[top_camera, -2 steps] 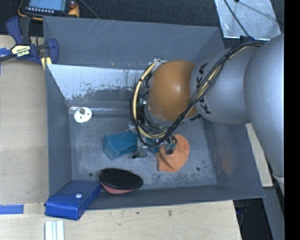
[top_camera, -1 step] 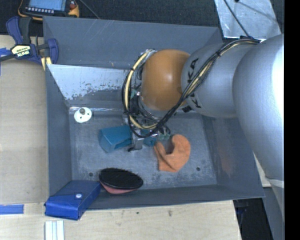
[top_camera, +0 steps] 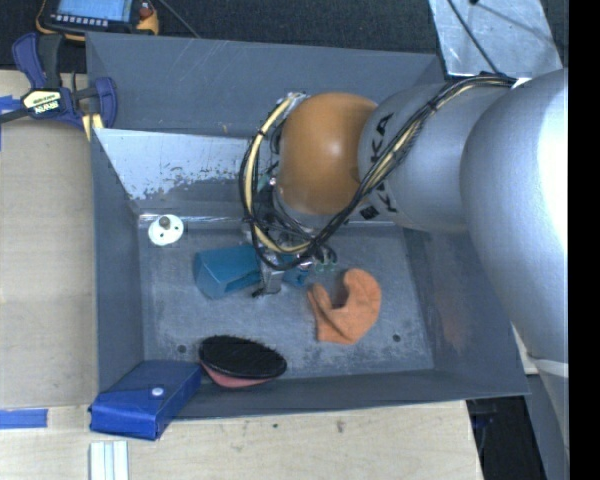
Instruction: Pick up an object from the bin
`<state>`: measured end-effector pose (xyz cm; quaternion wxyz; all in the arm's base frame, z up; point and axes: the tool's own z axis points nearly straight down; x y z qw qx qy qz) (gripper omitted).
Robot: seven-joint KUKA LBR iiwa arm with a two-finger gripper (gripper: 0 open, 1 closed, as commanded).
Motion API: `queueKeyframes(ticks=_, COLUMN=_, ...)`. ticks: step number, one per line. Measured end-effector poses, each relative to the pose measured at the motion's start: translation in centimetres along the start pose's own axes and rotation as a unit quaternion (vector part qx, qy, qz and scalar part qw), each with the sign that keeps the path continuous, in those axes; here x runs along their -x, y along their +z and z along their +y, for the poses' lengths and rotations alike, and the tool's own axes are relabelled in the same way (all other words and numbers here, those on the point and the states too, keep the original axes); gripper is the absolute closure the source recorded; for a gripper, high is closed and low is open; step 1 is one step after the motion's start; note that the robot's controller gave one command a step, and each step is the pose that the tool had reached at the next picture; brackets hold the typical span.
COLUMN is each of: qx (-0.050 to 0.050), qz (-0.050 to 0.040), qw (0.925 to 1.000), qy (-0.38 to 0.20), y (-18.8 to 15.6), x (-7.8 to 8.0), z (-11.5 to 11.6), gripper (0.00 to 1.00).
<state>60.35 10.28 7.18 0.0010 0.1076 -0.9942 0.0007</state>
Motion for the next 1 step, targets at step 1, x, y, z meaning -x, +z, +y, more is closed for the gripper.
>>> queueKeyframes(ticks=1, qx=0.000, qz=-0.0022, qw=0.9770, qy=-0.213, y=0.08, x=0.28, z=4.07, gripper=1.00)
